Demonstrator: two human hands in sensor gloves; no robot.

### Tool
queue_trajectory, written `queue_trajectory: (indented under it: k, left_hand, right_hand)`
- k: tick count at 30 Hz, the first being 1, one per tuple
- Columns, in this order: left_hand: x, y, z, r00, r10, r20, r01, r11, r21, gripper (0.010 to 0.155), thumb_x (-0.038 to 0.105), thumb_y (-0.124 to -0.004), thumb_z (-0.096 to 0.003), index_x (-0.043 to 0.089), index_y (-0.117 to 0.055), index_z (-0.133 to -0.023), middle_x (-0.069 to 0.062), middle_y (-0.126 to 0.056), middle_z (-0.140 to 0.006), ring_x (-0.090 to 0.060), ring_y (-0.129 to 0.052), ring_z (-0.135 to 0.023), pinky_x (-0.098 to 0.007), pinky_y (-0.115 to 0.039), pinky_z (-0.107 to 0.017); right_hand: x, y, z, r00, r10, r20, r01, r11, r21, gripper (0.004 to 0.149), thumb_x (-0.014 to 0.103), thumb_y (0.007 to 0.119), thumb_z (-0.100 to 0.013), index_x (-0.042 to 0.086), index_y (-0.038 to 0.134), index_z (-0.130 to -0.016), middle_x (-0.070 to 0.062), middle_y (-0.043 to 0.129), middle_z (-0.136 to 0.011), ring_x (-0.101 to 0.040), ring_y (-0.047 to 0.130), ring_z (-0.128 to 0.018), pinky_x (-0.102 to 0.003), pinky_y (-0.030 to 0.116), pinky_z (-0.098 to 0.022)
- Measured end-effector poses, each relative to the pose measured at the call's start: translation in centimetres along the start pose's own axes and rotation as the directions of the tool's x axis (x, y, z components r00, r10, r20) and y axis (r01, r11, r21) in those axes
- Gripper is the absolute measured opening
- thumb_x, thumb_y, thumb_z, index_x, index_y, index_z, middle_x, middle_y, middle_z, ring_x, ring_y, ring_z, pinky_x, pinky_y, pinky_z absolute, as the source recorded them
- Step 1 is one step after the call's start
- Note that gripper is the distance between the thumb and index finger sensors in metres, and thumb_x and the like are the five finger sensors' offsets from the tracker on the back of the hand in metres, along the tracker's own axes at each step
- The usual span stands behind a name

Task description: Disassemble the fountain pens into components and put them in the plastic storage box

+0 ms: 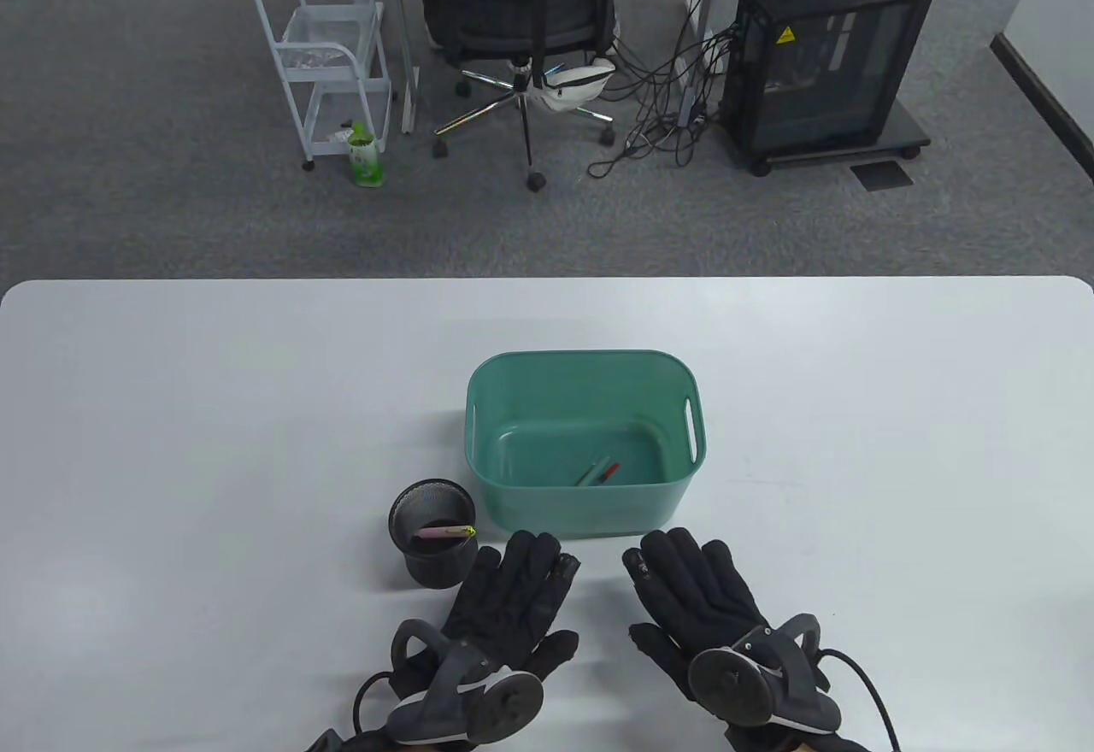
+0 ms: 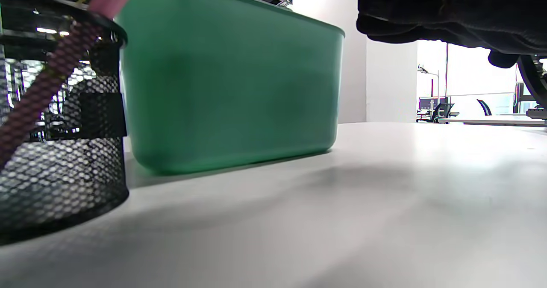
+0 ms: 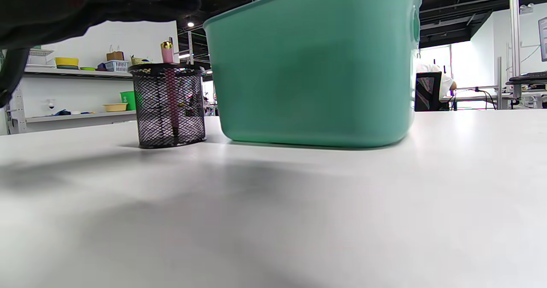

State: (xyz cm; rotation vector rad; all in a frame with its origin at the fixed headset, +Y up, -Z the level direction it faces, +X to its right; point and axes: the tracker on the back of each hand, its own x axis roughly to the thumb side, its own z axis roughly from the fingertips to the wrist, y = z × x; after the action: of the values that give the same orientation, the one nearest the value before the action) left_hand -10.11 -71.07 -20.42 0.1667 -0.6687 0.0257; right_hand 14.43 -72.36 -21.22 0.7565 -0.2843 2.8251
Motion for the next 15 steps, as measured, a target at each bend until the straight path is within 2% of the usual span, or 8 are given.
queue_trajectory:
  k: [5, 15]
  left_hand:
    - [-1.5, 1.3, 0.2, 0.999, -0.014, -0.049, 0.015, 1.000, 0.020, 0.075, 0.055, -0.048, -0.0680, 0.010, -0.038, -0.128, -0.017, -0.037, -0.135, -0.042, -0.032, -0.123, -0.057, -0.022, -0.088]
    - [-6.3, 2.6, 0.2, 0.983, -0.024, -0.182, 0.029, 0.999, 0.025, 0.068, 0.051, -0.065, -0.0659, 0.014, -0.057, -0.121, -0.014, -0.060, -0.128, -0.039, -0.056, -0.117, -0.058, -0.031, -0.088]
  right_hand:
    - [-0.1, -0.1, 0.0, 1.000, 0.005, -0.004, -0.005, 1.000, -0.001, 0.069, 0.054, 0.049, -0.060, 0.022, 0.038, -0.121, -0.006, 0.032, -0.126, -0.031, 0.035, -0.116, -0.049, 0.025, -0.086]
    - [-0.2, -0.1, 0.1, 1.000, 0.006, -0.009, -0.006, 1.000, -0.005, 0.069, 0.054, 0.049, -0.060, 0.022, 0.038, -0.121, -0.006, 0.032, -0.126, -0.031, 0.035, -0.116, -0.049, 0.025, -0.086]
